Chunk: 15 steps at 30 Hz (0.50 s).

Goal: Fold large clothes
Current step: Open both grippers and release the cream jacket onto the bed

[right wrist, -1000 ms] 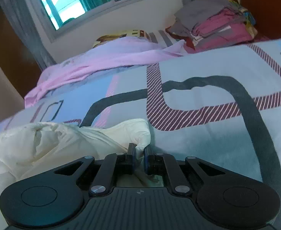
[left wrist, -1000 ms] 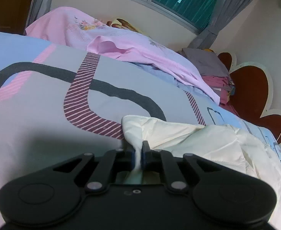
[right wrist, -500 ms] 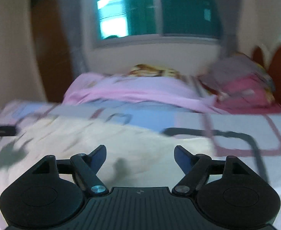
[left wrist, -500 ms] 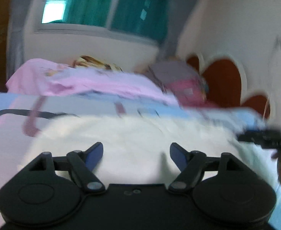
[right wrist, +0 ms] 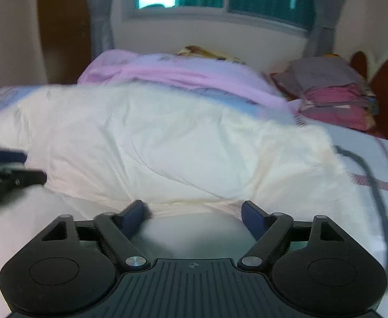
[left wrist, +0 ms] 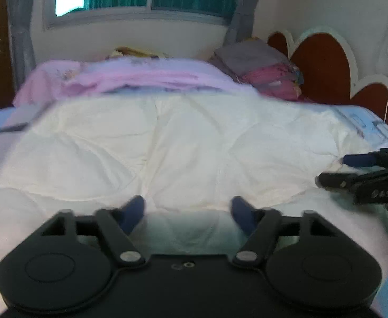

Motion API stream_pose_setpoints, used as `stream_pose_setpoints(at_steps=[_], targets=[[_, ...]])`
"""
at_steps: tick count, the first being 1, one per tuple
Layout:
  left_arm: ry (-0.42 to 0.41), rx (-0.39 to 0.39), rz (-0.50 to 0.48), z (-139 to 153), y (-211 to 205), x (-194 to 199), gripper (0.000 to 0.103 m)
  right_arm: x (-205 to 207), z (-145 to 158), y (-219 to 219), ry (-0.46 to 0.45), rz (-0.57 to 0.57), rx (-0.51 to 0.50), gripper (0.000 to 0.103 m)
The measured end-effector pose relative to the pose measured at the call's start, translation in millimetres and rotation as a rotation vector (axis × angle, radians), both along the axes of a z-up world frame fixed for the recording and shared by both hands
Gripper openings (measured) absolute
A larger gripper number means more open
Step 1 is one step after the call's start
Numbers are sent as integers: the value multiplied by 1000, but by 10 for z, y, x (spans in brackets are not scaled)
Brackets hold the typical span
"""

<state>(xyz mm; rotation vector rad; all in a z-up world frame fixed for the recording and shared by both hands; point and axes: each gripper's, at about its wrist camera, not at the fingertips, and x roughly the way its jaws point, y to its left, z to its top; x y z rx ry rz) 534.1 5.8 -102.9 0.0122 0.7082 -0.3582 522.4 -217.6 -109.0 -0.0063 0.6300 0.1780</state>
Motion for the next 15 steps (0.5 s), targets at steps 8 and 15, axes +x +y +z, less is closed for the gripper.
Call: stream_pose_setpoints(at_steps=[8, 15], targets=[[-66, -2, -37, 95, -294, -702, 77, -566, 43, 268, -1, 95, -14, 79], [-13, 47, 8, -24, -193, -663, 68, -506, -206, 186, 102, 32, -13, 79]])
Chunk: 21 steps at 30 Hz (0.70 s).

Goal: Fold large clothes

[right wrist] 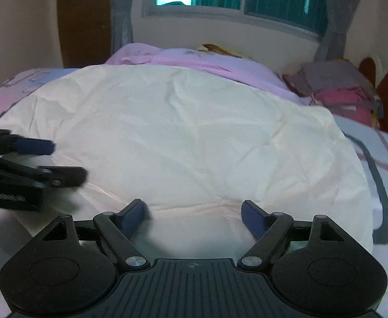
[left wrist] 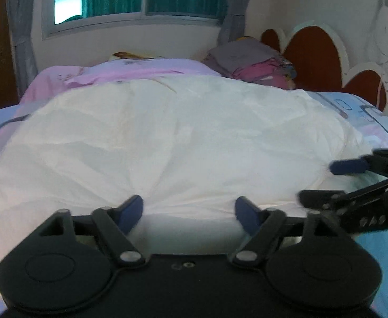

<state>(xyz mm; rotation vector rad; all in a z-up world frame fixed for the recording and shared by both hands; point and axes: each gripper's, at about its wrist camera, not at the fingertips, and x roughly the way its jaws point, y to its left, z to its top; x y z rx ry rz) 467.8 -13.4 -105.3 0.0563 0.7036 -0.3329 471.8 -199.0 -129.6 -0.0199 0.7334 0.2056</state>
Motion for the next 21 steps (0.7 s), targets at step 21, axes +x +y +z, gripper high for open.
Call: stream_pose_setpoints(at_steps=[21], targets=[[-18, -1, 284, 84, 1135, -313, 90, -626, 120, -1248, -12, -397, 181, 72]])
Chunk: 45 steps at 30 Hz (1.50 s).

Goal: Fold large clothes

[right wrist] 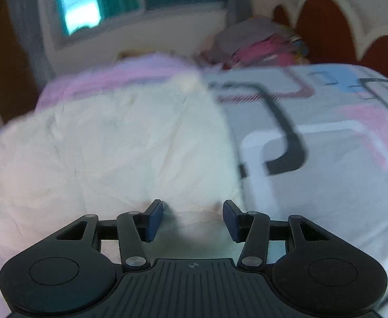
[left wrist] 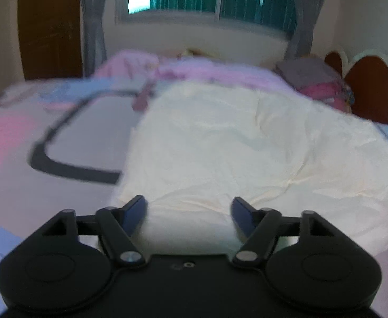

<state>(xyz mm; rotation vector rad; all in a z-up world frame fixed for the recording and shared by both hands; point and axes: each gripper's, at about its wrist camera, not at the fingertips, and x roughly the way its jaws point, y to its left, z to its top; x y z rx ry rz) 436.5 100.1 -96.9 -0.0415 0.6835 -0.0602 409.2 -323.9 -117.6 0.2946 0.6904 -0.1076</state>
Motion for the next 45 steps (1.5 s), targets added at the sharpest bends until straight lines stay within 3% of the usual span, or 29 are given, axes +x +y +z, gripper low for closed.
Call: stream_pose_setpoints(at_steps=[1, 2, 4, 6, 8, 13, 17, 20, 21, 23, 26, 33, 45], targets=[[-26, 4, 24, 50, 24, -126, 96, -139, 53, -85, -32, -25, 39, 94], [-48, -10, 44, 85, 77, -242, 98, -230, 66, -151, -51, -33, 79, 95], [-51, -86, 68, 80, 201, -399, 95, -397, 45, -279, -55, -54, 177, 94], [-5, -197, 102, -12, 324, -461, 84, -476, -62, -364, -45, -67, 312, 94], [39, -351, 146, -163, 456, -455, 73, -481, -217, -430, -17, -95, 444, 84], [78, -656, 236, -458, 680, -315, 72, -368, -553, -562, 12, -171, 692, 84], [56, -765, 274, -600, 773, -132, 71, -199, -634, -643, -21, -209, 750, 84], [59, -769, 288, -599, 786, 24, 65, -33, -603, -595, -10, -205, 698, 82], [67, -753, 285, -589, 769, 71, 54, 15, -585, -566, 5, -201, 665, 64], [83, -733, 253, -588, 755, 140, 33, 56, -575, -539, 17, -186, 643, 52], [57, -698, 213, -474, 712, 98, 22, -5, -492, -538, -18, -158, 631, 28], [17, -661, 169, -192, 680, -187, 20, -276, -221, -522, -53, -99, 581, 23], [10, -604, 172, -28, 647, -965, 19, -1150, -35, -464, -39, -52, 541, 23]])
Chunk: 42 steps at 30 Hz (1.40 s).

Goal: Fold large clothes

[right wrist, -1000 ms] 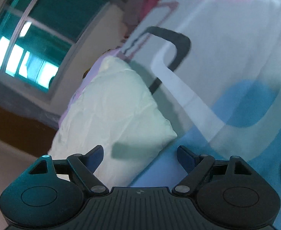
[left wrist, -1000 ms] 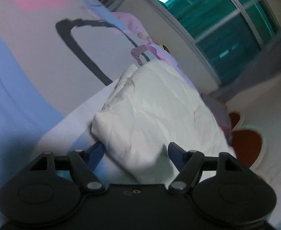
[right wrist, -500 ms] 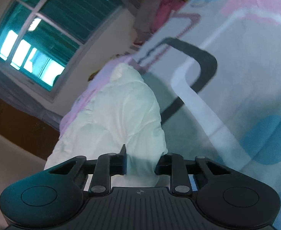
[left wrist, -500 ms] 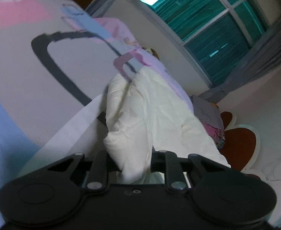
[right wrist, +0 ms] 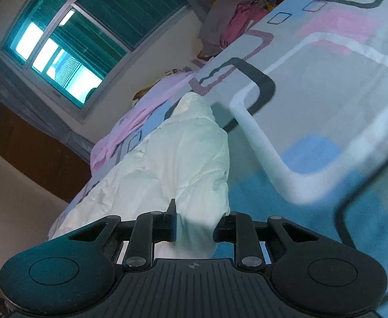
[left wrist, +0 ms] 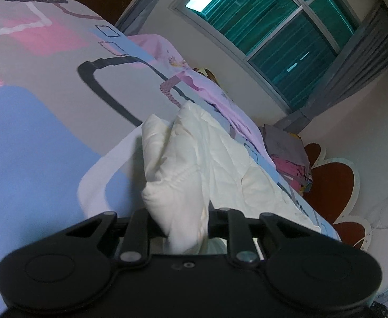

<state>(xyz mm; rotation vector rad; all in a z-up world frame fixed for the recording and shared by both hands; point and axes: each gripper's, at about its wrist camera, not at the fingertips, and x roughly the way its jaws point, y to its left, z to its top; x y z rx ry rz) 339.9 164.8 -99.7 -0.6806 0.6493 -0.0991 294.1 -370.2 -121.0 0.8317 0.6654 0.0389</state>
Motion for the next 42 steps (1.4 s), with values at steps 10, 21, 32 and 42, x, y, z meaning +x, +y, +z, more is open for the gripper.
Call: stream_pose_setpoints(at_steps=[10, 21, 32, 42], targets=[[8, -15, 15, -75, 60, -614, 19, -657, 29, 27, -4, 6, -5, 23], [25, -17, 14, -230, 122, -1196, 20, -1293, -100, 0, 22, 10, 18, 23], [81, -30, 77, -541, 124, -1228, 48, -1277, -437, -92, 94, 8, 57, 42], [50, -70, 78, -502, 113, -1447, 77, -1759, 34, -287, -18, -124, -55, 18]])
